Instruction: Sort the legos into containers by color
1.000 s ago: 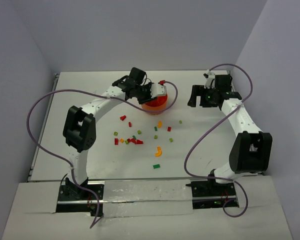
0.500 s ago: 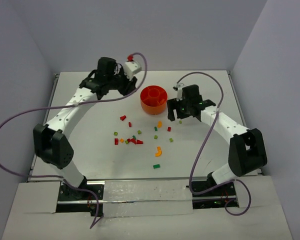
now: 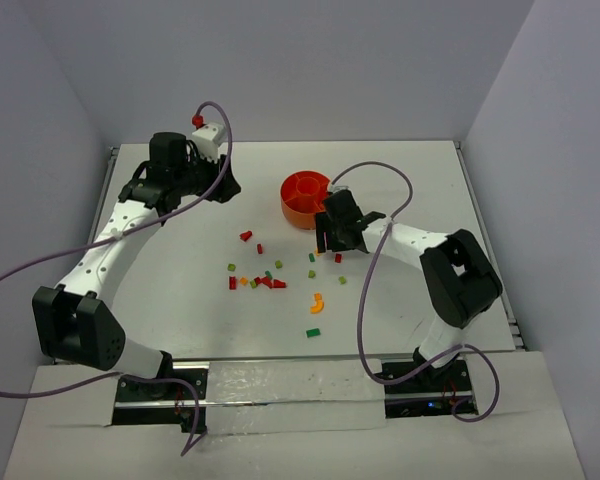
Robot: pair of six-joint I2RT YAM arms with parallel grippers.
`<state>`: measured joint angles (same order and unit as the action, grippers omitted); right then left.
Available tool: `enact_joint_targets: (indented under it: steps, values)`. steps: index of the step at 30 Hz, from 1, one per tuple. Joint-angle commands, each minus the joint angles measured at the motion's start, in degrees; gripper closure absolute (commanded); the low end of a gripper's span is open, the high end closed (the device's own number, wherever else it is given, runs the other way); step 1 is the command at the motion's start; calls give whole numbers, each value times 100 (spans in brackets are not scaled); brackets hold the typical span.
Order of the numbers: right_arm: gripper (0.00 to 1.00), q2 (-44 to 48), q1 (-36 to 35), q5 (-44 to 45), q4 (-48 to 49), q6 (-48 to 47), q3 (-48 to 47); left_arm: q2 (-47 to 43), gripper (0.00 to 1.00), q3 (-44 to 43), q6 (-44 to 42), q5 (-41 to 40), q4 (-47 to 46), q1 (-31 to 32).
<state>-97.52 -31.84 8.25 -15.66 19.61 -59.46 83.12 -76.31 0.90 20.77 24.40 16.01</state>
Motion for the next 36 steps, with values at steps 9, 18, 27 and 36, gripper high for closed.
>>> enact_joint_targets:
  steps: [9, 18, 27, 36]
  values:
    - [28, -321, -186, 342, 632, 280, -262, 0, 46, -17, 148, 6, -339, -45]
    - [34, -715, -370, 452, 438, 248, -373, 22, 46, -68, 69, -40, -281, -45]
    - [50, -777, -464, 575, 353, 254, -126, 46, 46, -77, -2, -64, -304, -63]
    - [64, -289, -431, 387, 314, 236, 182, 46, 45, -9, -28, -72, -284, -72]
